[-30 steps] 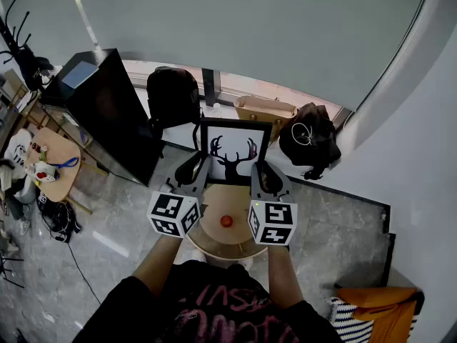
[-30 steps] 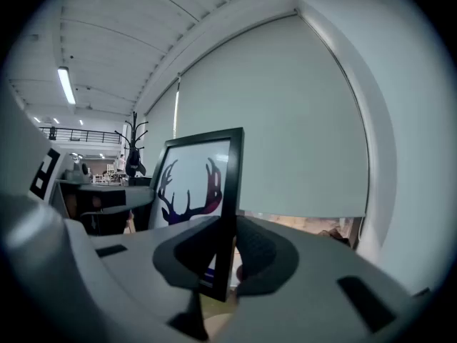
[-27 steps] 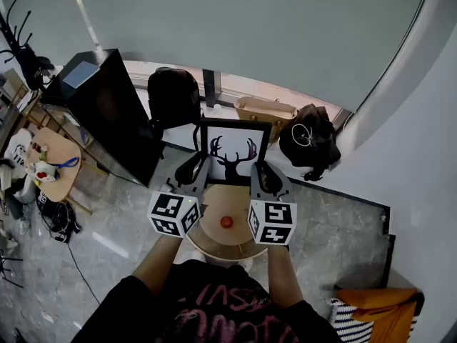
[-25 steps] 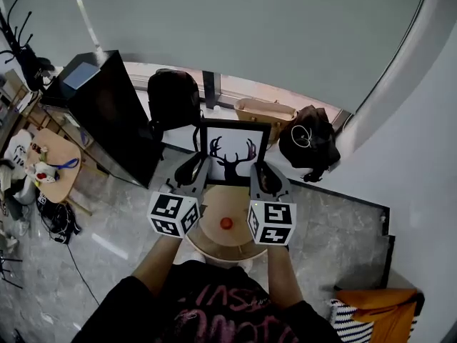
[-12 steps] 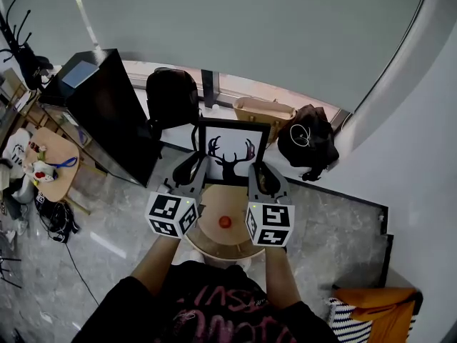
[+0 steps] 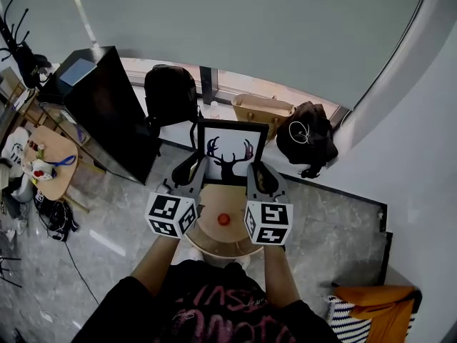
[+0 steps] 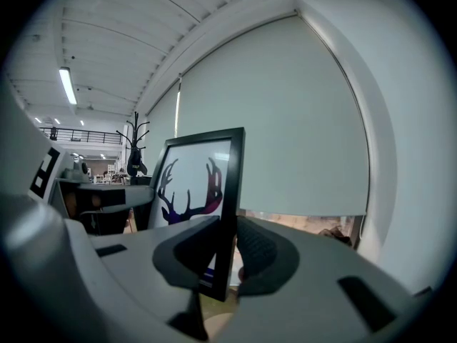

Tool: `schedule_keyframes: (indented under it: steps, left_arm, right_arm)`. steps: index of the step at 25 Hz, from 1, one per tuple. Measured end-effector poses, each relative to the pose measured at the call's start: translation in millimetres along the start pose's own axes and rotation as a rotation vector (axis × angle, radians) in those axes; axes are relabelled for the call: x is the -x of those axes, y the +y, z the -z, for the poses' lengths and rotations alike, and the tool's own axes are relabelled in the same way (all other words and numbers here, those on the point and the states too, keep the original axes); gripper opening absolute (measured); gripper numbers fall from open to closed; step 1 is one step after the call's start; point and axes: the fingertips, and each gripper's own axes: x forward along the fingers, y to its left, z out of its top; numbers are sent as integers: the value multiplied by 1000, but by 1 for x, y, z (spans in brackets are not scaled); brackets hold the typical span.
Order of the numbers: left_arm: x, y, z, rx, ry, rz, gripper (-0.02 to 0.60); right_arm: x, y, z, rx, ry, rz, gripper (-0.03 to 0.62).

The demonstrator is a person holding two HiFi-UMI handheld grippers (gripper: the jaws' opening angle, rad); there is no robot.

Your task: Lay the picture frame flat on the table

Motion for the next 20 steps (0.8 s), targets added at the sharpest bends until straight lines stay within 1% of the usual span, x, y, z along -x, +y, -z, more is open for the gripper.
schedule_keyframes:
  steps: [6,20]
  left_arm:
    - [-3,1,4,8,16,1,72]
    - [-9,10,35,37,86,-14,72]
  right_arm:
    - [-3,-2,3,-4,18,-2,83]
    - [-16,-3,33,-28,92,-15,83]
